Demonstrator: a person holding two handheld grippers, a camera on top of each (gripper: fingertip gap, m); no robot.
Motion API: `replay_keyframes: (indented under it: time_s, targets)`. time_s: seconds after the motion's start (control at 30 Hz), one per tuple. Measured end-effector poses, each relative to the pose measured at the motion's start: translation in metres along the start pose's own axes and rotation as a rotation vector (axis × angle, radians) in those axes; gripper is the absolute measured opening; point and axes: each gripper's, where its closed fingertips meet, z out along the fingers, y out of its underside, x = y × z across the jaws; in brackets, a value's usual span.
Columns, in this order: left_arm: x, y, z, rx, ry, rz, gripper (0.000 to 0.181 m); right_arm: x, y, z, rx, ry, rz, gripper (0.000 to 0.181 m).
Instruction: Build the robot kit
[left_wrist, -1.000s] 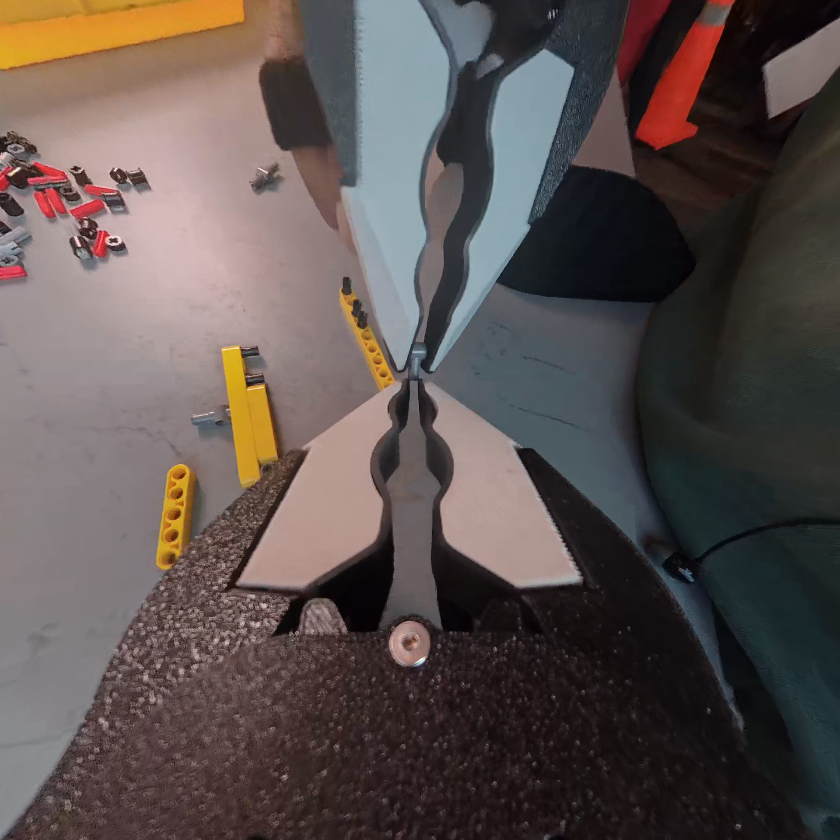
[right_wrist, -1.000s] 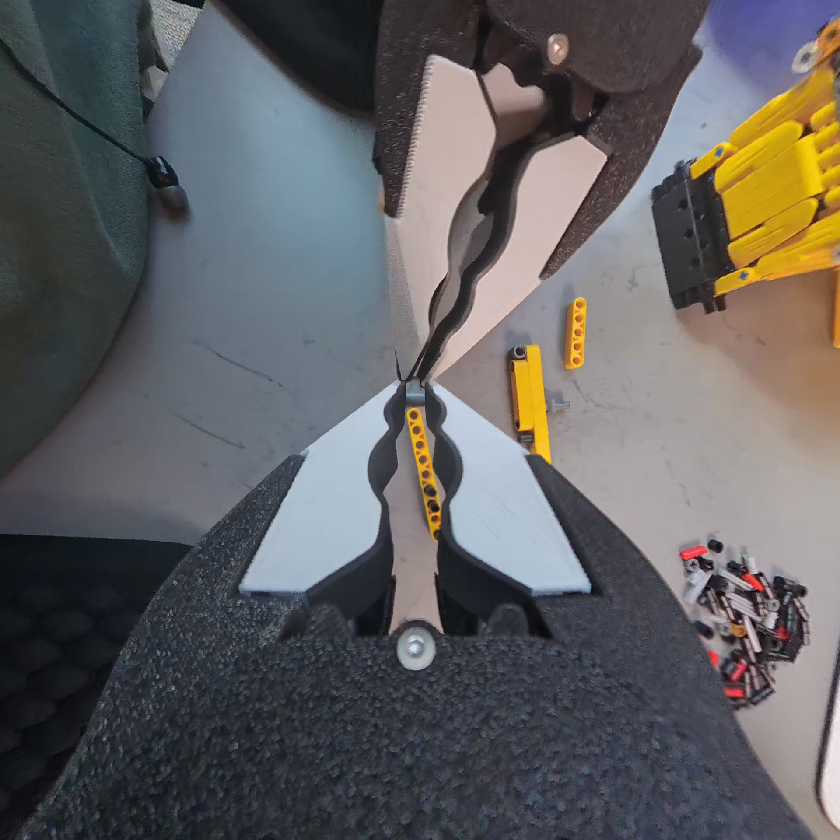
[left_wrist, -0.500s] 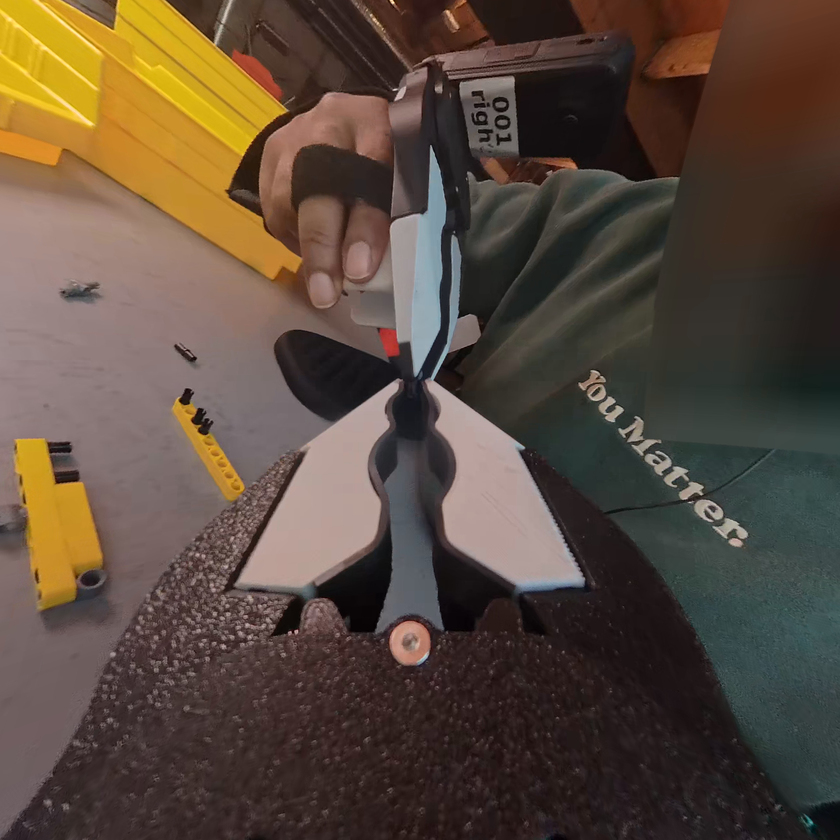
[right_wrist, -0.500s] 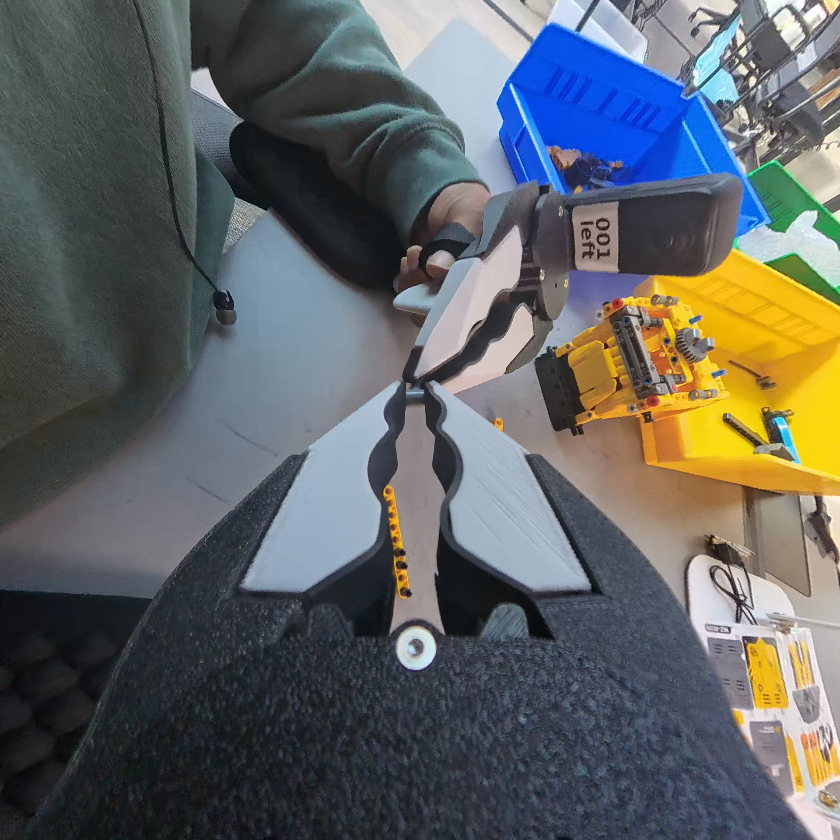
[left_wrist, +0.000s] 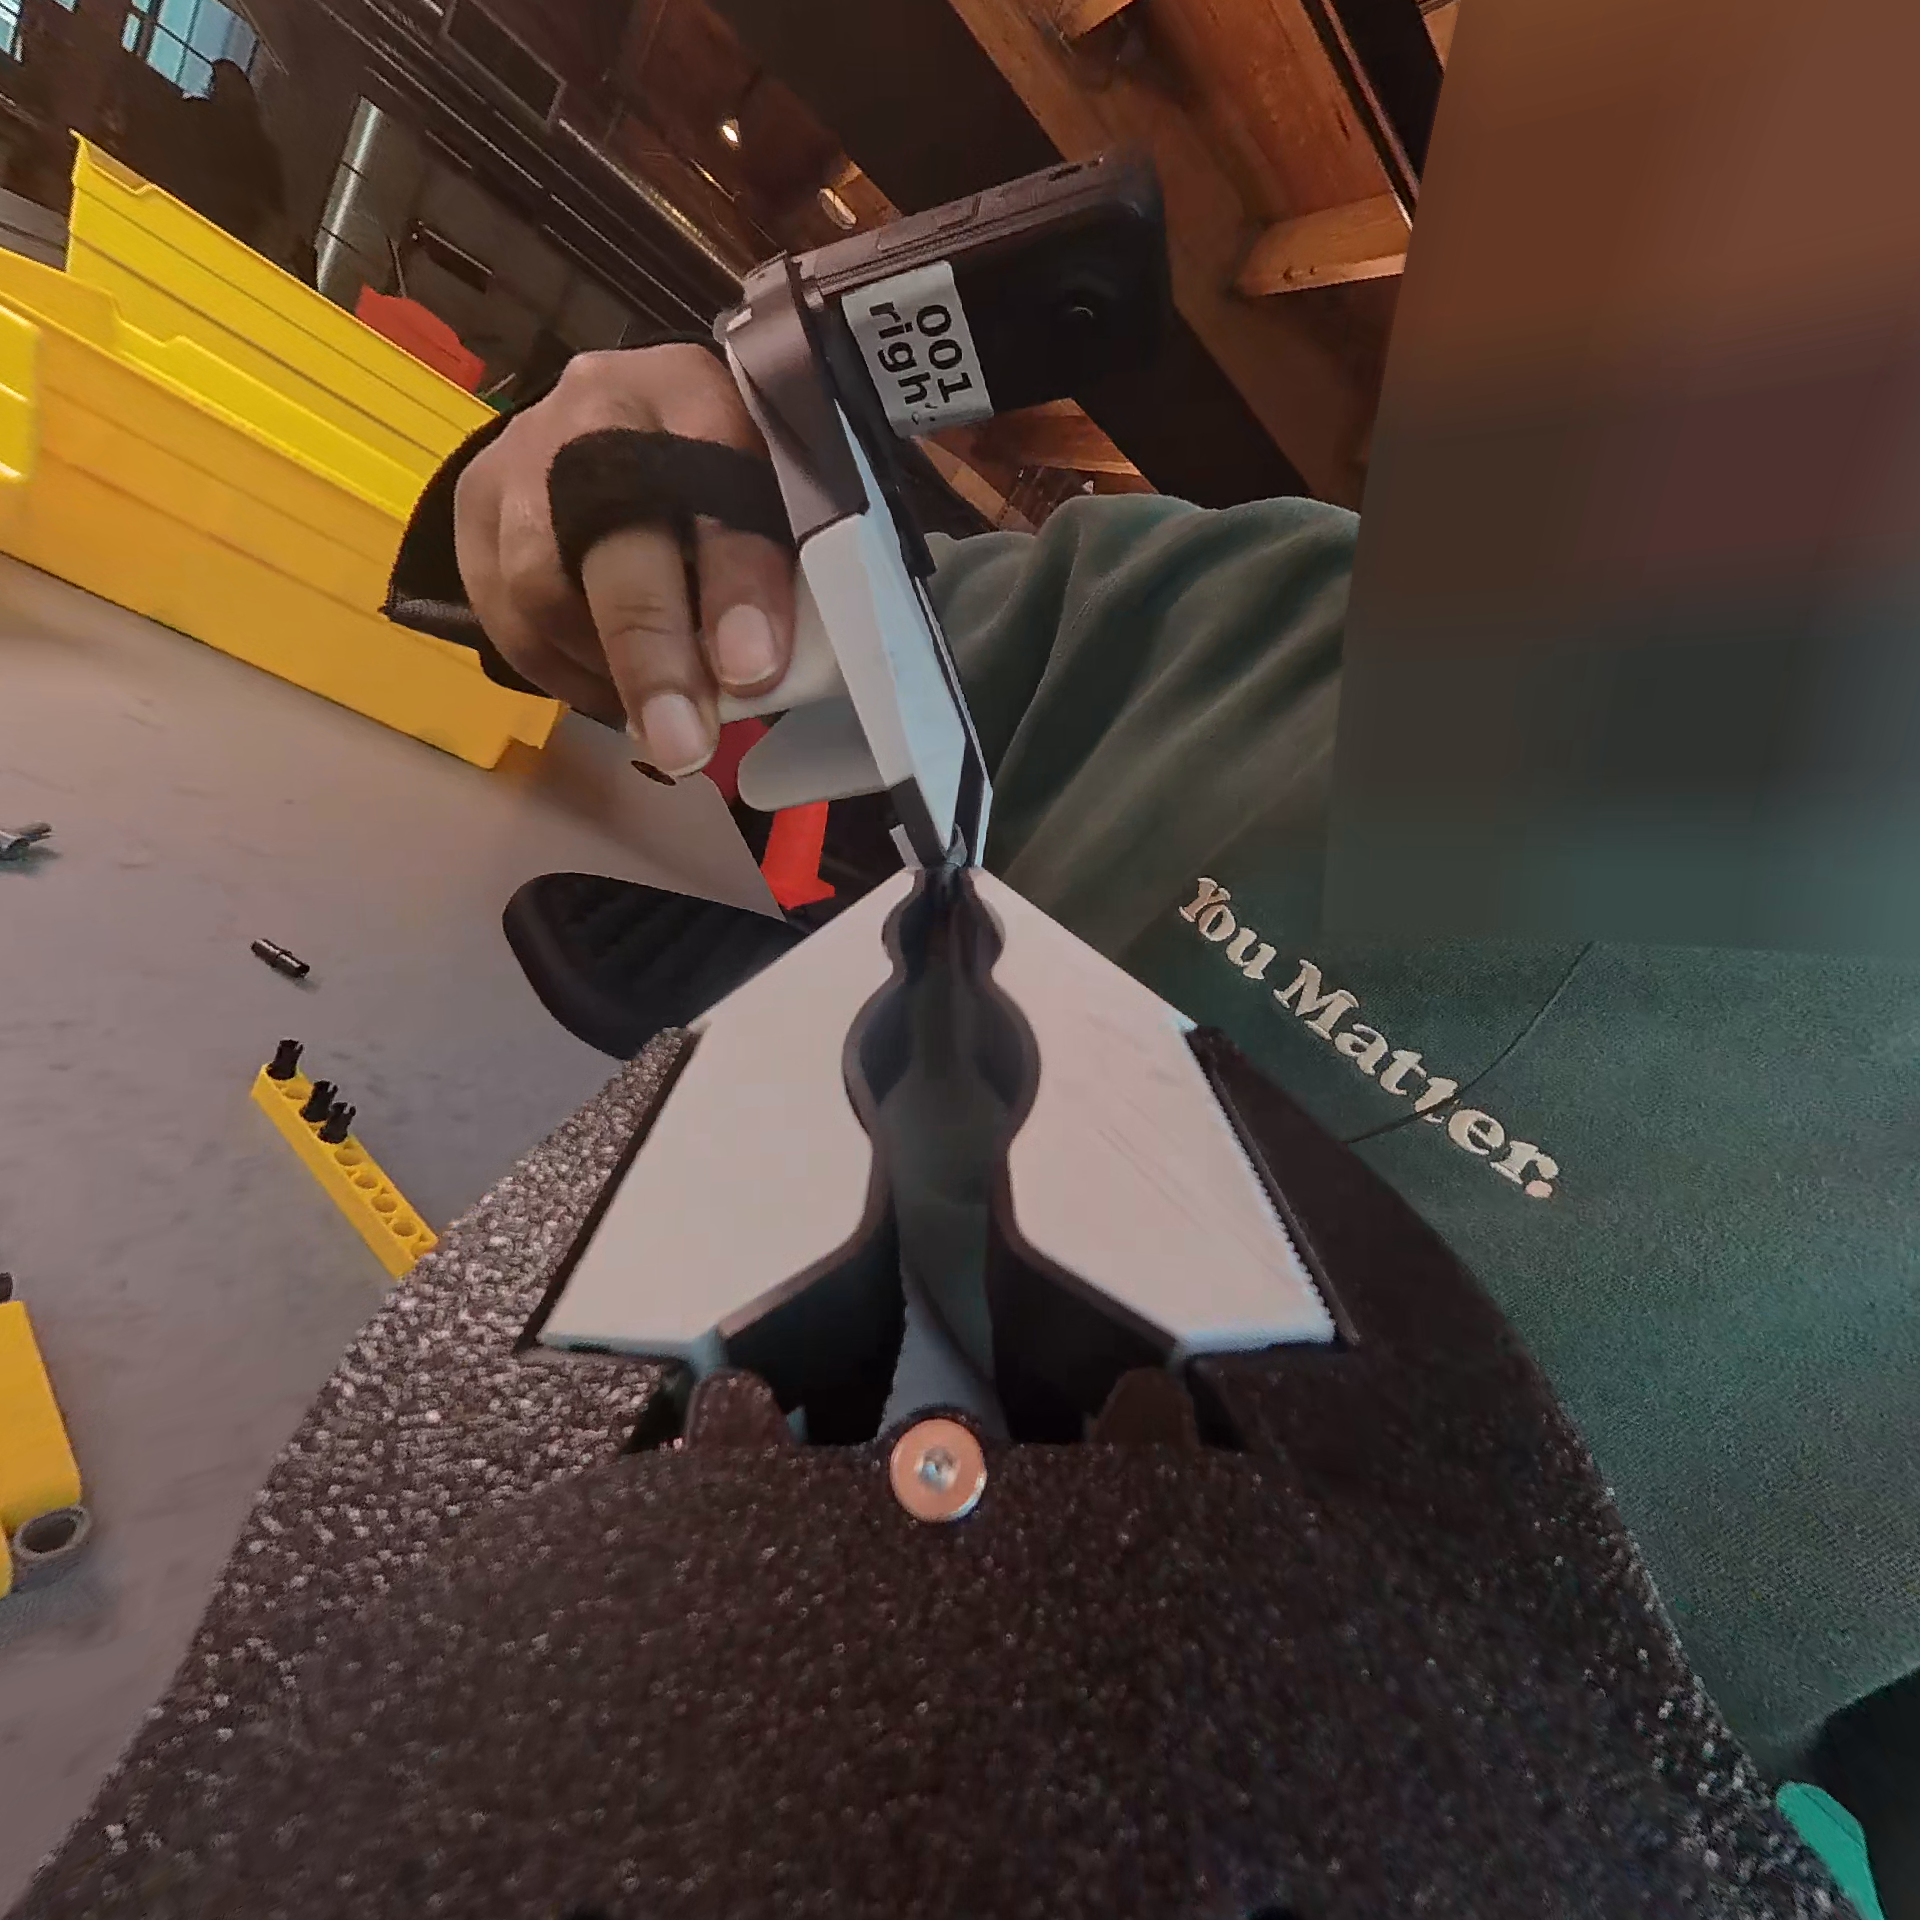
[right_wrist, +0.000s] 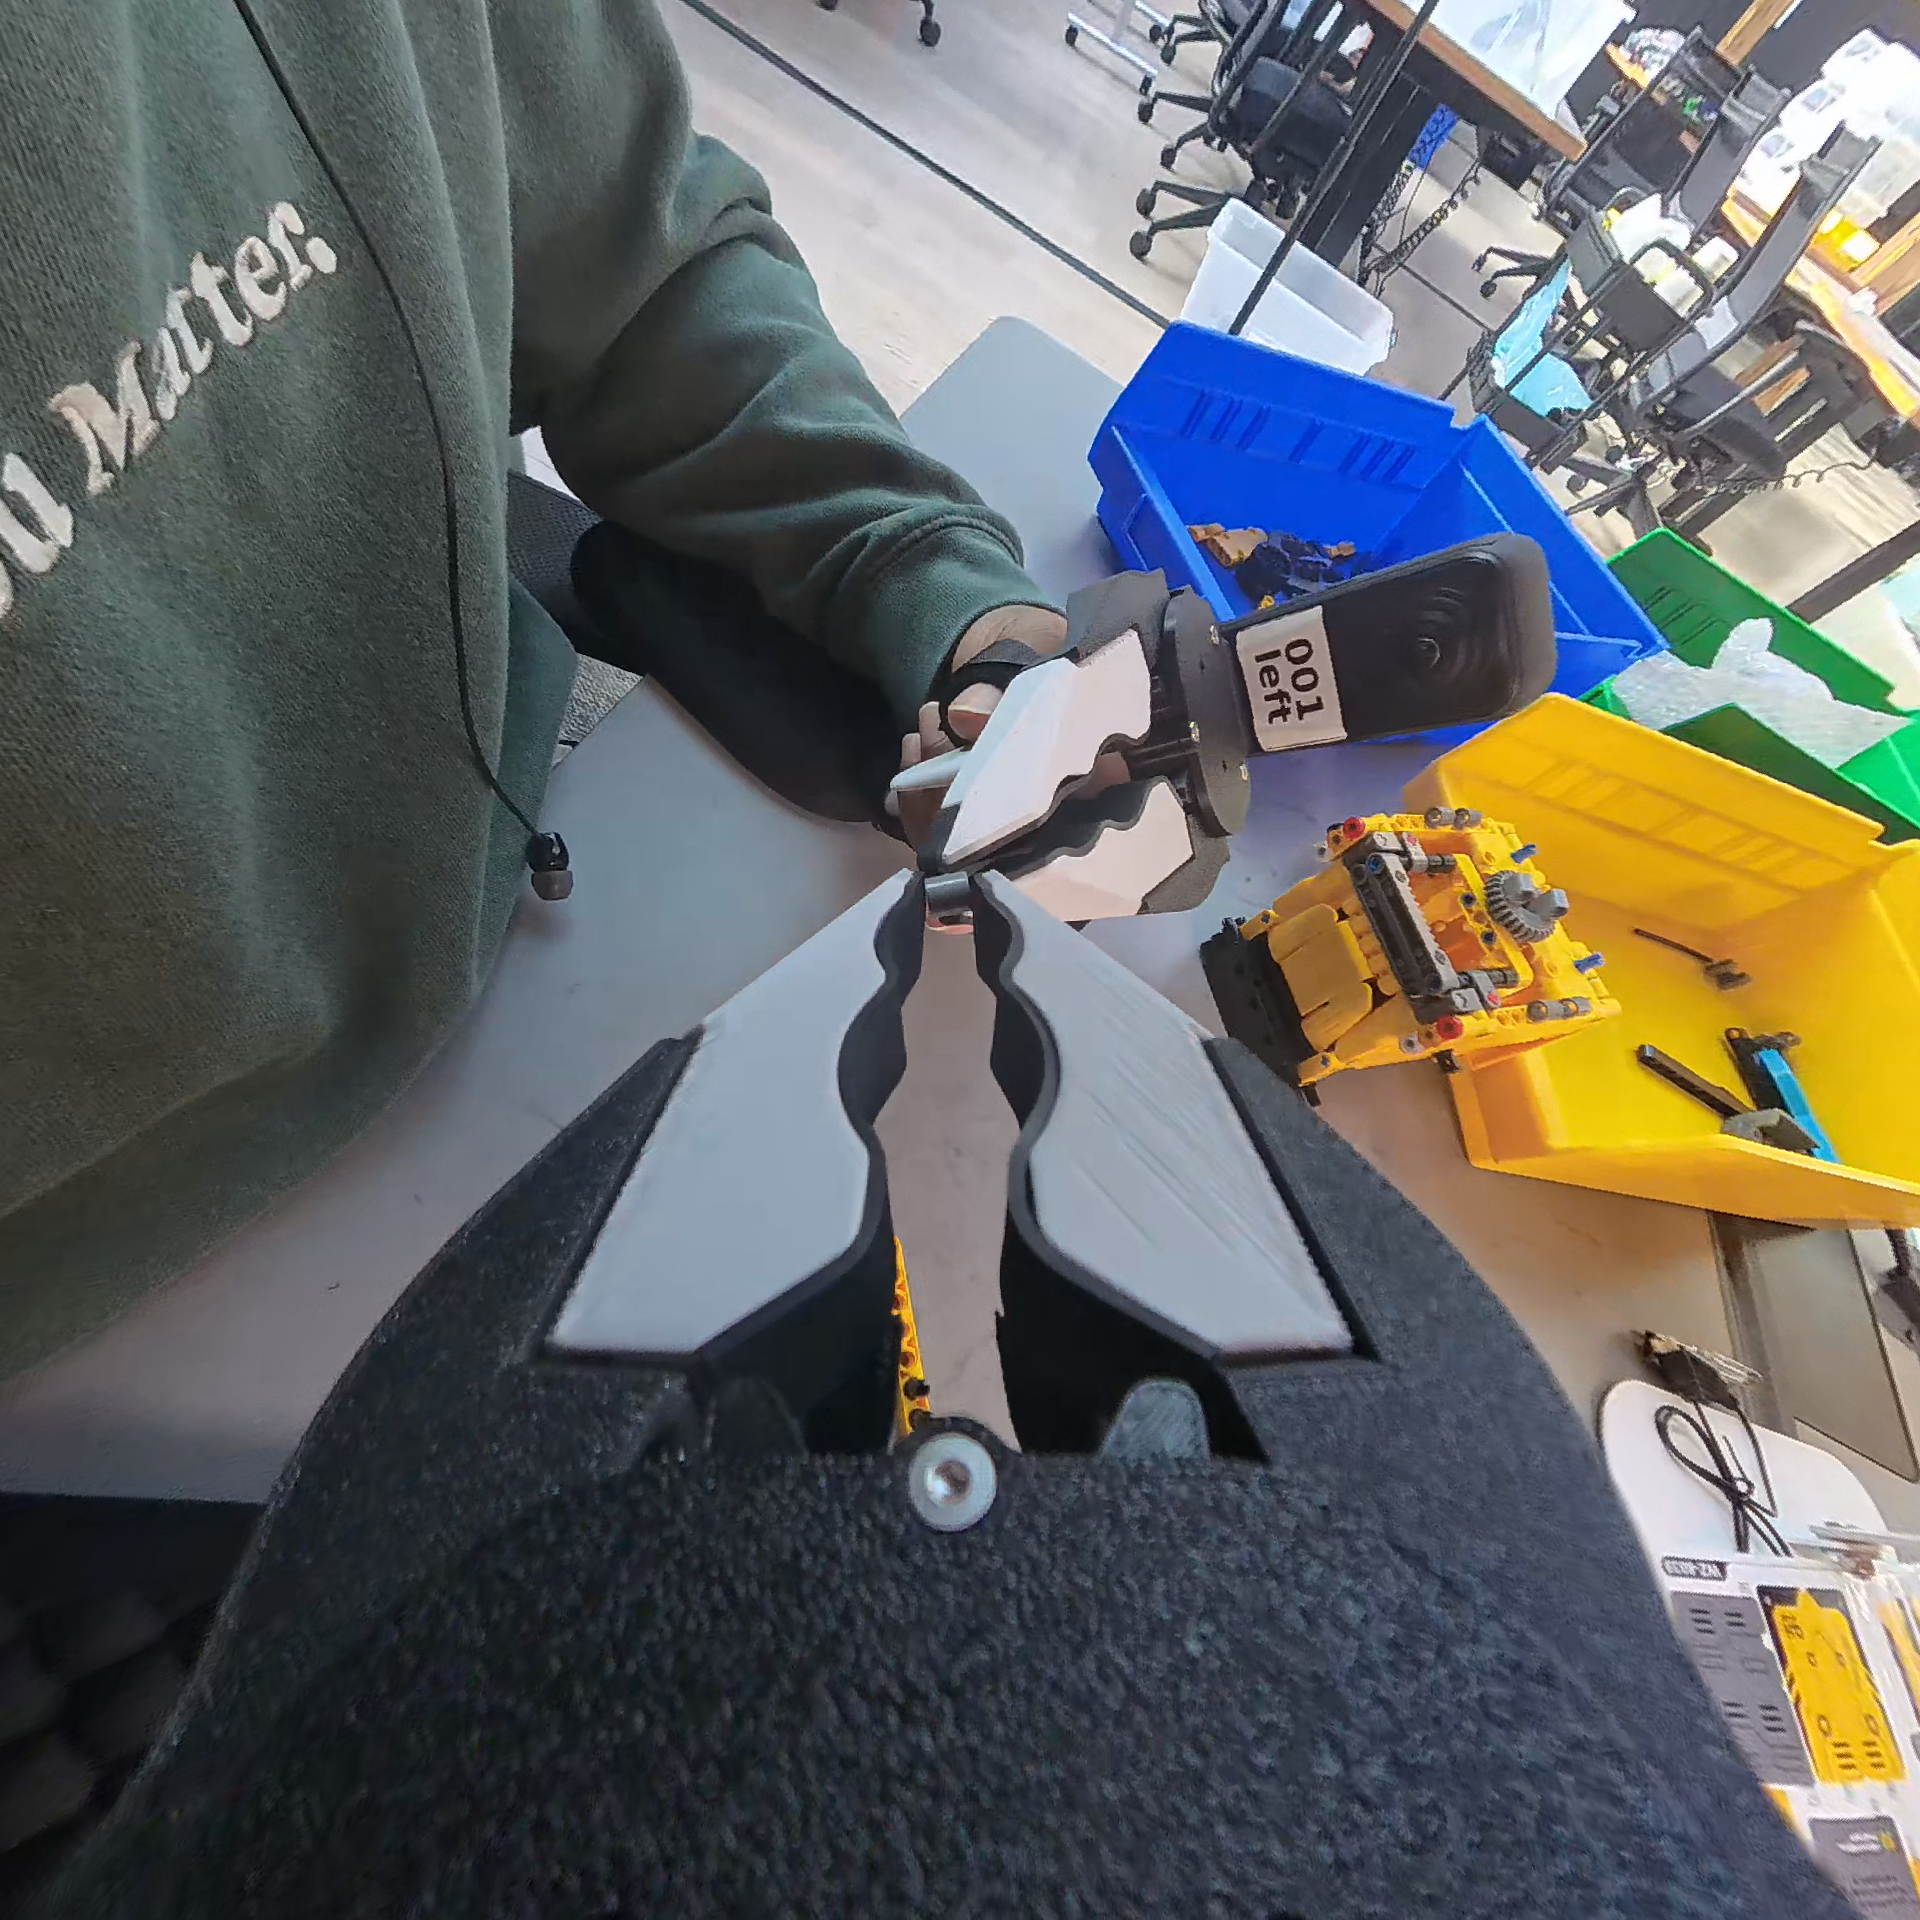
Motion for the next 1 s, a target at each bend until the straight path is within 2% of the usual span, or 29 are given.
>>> replay_keyframes:
  time_s: [0.33,0.4,0.47,0.57,0.63,0.77,1.0]
  targets:
    - [0.000,0.001,0.001,-0.007,0.008,0.000,0.004,-0.002,0.000,-0.002,-0.039,-0.035,-0.054,0.008]
    - [-0.011,0.002,-0.002,-0.026,-0.071,0.015,0.004,0.002,0.011,-0.002,-0.099,-0.055,-0.017,0.008]
    - [-0.031,0.008,-0.008,-0.088,-0.231,0.075,0.005,0.006,0.031,0.000,-0.178,-0.085,0.044,0.007]
    - [-0.064,0.023,-0.023,-0.261,-0.507,0.223,0.012,0.000,0.075,0.005,-0.367,-0.159,0.095,0.007]
    - [-0.077,0.035,-0.029,-0.359,-0.602,0.274,0.012,-0.007,0.104,0.010,-0.480,-0.202,0.108,0.007]
    - [-0.093,0.058,-0.034,-0.498,-0.683,0.261,0.012,-0.017,0.132,0.016,-0.590,-0.277,0.144,0.007]
    - [-0.099,0.067,-0.039,-0.570,-0.730,0.274,0.011,-0.020,0.139,0.022,-0.655,-0.324,0.143,0.007]
